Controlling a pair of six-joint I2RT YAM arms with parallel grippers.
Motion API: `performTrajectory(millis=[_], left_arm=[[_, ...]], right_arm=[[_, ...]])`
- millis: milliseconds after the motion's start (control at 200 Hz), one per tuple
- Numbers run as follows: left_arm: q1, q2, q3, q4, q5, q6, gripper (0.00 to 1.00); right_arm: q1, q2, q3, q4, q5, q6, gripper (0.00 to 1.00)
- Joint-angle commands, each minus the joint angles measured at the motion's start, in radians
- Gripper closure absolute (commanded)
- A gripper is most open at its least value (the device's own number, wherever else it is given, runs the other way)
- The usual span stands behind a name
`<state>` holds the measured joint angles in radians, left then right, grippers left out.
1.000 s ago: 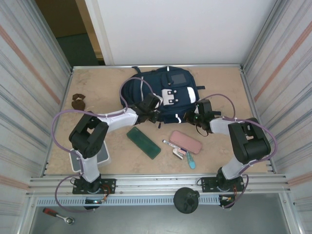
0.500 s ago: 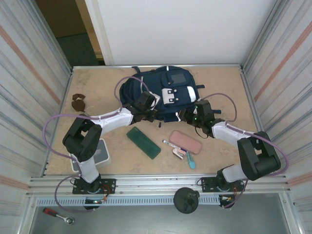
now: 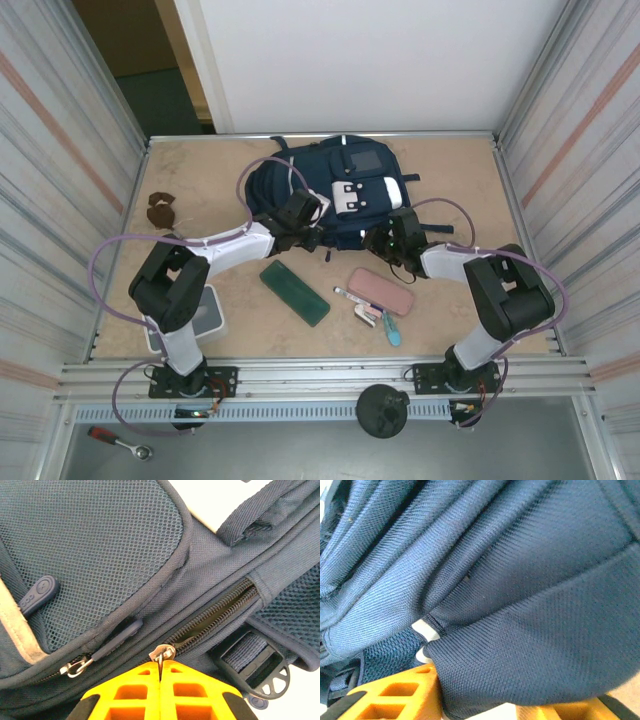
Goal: Pack the student bag
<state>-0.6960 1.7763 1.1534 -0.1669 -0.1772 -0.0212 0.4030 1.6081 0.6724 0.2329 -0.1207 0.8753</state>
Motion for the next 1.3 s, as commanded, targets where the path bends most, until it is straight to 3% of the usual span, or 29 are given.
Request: performTrajectory(millis=[0, 100, 301, 396, 536, 661, 872, 1293], left_arm=[[-0.004, -0.07, -0.016, -0.033, -0.089, 0.052, 1.0], [0.016, -0.081, -0.05, -0.015, -0.075, 0.064, 1.0], [0.079, -0.134, -0.167, 0.125, 0.09, 0.06, 1.0], [0.113, -0.151, -0.212, 0.182, 0.159, 0.048, 1.0], [0.137, -0.16, -0.229, 0.195, 0.197, 0.039, 1.0], [0.16, -0.18, -0.255, 0.227, 0.255, 0.005, 1.0], [0.186, -0.19, -0.27, 0.255, 0.34, -0.045, 1.0], [0.19, -0.186, -0.279, 0.275, 0.367, -0.078, 1.0]], right_arm=[[-0.039, 0.001, -0.005, 0.03, 0.055, 0.004, 0.73], [-0.03, -0.04, -0.03, 0.027, 0.055, -0.038, 0.71], [0.098, -0.248, -0.028, -0.068, 0.225, -0.328, 0.45], [0.124, -0.276, 0.02, -0.103, 0.212, -0.468, 0.38], [0.159, -0.188, 0.17, -0.201, 0.173, -0.559, 0.36], [0.231, -0.106, 0.254, -0.194, 0.18, -0.75, 0.35], [0.232, 0.034, 0.373, -0.207, -0.015, -0.963, 0.42], [0.233, 0.304, 0.608, -0.256, 0.026, -1.159, 0.4]])
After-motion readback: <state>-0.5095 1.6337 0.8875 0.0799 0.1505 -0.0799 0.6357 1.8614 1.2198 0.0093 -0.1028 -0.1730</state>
